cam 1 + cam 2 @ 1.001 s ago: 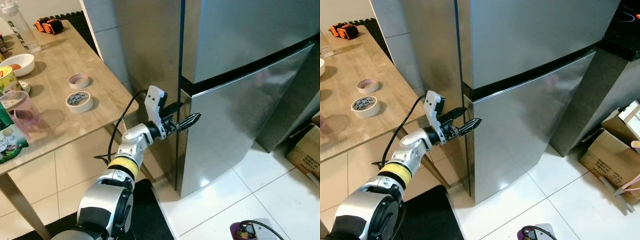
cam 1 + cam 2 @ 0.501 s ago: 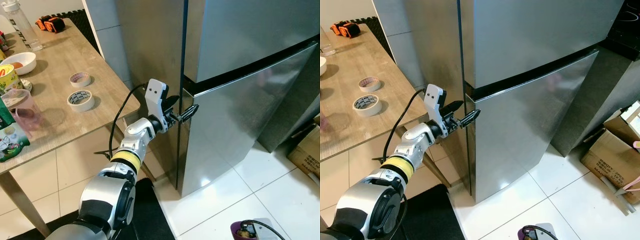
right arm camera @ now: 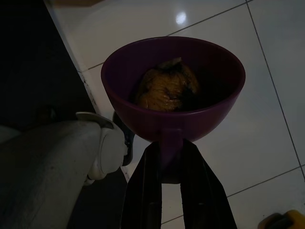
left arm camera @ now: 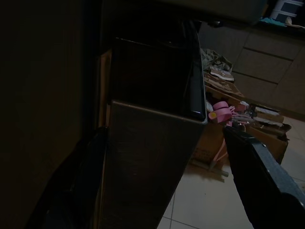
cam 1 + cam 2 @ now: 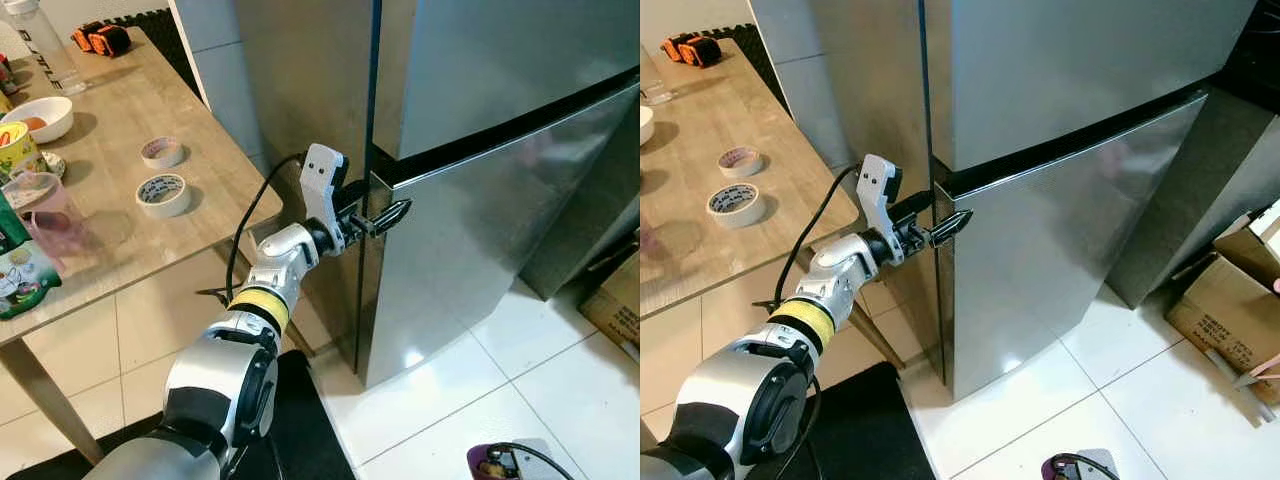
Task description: Restocking fridge
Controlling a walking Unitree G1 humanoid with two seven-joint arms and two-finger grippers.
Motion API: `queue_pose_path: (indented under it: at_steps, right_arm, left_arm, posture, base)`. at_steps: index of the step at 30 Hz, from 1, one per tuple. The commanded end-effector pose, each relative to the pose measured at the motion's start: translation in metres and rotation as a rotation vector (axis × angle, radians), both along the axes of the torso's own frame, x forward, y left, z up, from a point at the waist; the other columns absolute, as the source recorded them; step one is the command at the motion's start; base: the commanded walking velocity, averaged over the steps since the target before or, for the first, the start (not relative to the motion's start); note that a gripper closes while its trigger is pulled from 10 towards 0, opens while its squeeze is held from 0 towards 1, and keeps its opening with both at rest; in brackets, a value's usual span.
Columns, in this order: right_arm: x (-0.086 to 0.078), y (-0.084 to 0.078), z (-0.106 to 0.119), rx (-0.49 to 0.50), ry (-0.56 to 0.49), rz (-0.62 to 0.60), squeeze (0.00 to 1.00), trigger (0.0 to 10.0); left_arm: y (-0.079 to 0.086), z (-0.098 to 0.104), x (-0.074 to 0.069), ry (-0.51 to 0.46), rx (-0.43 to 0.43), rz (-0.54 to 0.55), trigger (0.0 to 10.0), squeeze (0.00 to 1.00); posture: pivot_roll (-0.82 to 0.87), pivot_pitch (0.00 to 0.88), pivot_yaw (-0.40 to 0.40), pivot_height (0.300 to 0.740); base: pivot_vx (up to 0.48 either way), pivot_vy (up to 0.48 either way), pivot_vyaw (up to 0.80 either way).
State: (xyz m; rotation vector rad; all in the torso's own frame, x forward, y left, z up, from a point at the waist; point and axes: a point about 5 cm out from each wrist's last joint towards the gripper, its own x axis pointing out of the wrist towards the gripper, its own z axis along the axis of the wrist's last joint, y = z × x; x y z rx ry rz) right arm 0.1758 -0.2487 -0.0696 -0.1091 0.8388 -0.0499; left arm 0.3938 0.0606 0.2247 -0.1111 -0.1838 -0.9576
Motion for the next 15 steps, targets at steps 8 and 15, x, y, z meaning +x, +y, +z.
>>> queue_pose_path:
  at_steps: [8,15]
  right_arm:
    - [-0.004,-0.002,-0.001,0.01,-0.015,-0.034,0.0,10.0]
    - [-0.002,-0.001,0.0,0.014,-0.021,-0.037,0.0,10.0]
  left_arm:
    - [-0.019,0.0,-0.009,-0.034,0.058,-0.175,10.0,0.0]
    - [-0.037,-0.02,-0.025,-0.035,0.097,-0.318,10.0,0.0]
  posture:
    - [-0.15,0.223,0.07,0.74]
    - [-0.15,0.22,0.073,0.74]
  base:
    - [0.0,0.0,0.0]
    - [0.0,0.0,0.0]
